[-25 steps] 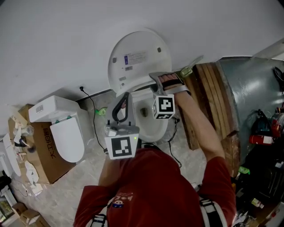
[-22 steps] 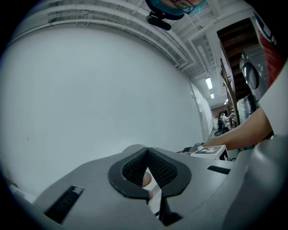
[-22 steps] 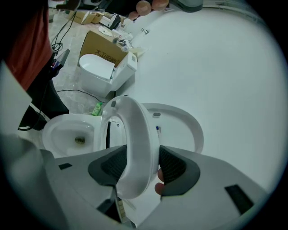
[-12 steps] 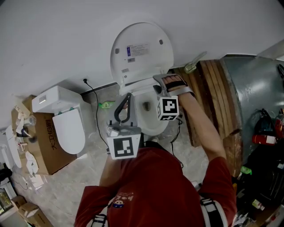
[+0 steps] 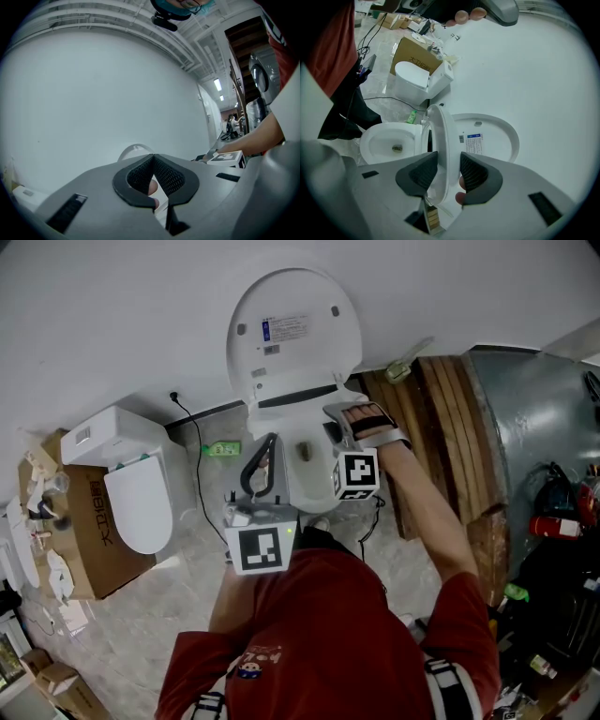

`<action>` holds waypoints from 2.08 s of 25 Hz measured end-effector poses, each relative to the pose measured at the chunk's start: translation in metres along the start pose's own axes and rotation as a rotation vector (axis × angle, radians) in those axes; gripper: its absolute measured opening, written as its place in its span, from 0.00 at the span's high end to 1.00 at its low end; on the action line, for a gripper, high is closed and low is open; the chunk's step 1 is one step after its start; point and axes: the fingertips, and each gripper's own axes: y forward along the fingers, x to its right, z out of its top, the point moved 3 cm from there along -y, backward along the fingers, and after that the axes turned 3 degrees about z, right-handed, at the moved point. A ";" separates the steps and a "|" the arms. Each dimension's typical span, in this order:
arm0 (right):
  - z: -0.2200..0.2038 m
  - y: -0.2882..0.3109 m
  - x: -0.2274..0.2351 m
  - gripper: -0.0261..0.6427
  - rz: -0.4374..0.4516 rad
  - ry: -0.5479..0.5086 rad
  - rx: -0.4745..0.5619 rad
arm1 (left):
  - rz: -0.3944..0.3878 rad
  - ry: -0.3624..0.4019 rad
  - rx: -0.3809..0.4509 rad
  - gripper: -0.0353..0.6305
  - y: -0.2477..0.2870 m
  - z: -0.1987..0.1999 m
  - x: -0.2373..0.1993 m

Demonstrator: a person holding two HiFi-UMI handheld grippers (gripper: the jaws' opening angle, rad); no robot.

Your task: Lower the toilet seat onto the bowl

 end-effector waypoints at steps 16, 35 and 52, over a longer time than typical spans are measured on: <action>0.002 -0.020 -0.068 0.76 0.095 0.007 -0.009 | 0.019 -0.028 -0.025 0.93 -0.033 -0.020 0.015; 0.001 -0.021 -0.173 0.75 0.282 -0.014 -0.010 | -0.029 0.008 -0.098 0.93 -0.039 -0.062 0.034; -0.001 -0.004 -0.252 0.67 0.464 -0.011 0.001 | -0.062 -0.001 -0.211 0.93 -0.038 -0.112 0.048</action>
